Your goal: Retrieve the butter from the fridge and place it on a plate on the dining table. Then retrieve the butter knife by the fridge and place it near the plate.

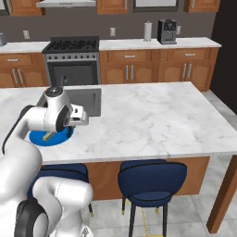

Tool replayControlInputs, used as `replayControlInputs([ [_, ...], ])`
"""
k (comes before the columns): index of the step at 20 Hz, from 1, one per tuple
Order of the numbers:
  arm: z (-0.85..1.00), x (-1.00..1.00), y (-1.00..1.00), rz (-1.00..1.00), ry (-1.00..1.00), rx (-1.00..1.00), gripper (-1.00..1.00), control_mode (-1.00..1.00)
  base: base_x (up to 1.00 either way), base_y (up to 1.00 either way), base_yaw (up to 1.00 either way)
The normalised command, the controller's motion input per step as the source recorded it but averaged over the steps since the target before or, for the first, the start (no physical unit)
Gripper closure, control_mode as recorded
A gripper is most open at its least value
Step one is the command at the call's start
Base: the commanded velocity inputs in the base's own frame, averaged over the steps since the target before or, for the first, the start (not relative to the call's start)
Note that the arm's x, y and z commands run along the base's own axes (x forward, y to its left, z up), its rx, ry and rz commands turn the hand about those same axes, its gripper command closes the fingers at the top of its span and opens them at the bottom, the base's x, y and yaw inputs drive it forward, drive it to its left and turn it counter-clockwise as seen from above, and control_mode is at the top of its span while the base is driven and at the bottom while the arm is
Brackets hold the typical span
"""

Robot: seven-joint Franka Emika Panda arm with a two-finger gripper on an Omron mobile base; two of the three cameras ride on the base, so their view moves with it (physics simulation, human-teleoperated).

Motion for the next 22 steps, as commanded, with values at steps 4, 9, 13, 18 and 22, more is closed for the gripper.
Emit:
replayControlInputs([
  [4, -0.43, 0.28, 0.00, 0.00, -0.11, 0.00, 1.00, -1.00, 0.00, 0.00, 0.00],
  [9, -0.49, 0.42, 0.00, 0.00, 0.03, 0.00, 1.00, -1.00, 0.00, 0.00, 0.00],
  [13, -0.50, 0.51, 0.00, 0.00, 0.17, -0.01, 1.00, -1.00, 0.00, 0.00, 0.00],
  [18, -0.39, 0.35, 0.00, 0.00, 0.05, -0.03, 1.00, -1.00, 0.00, 0.00, 0.00],
  [22, -0.21, 0.30, 0.00, 0.00, 0.00, -0.04, 1.00, -1.00, 0.00, 0.00, 0.00],
])
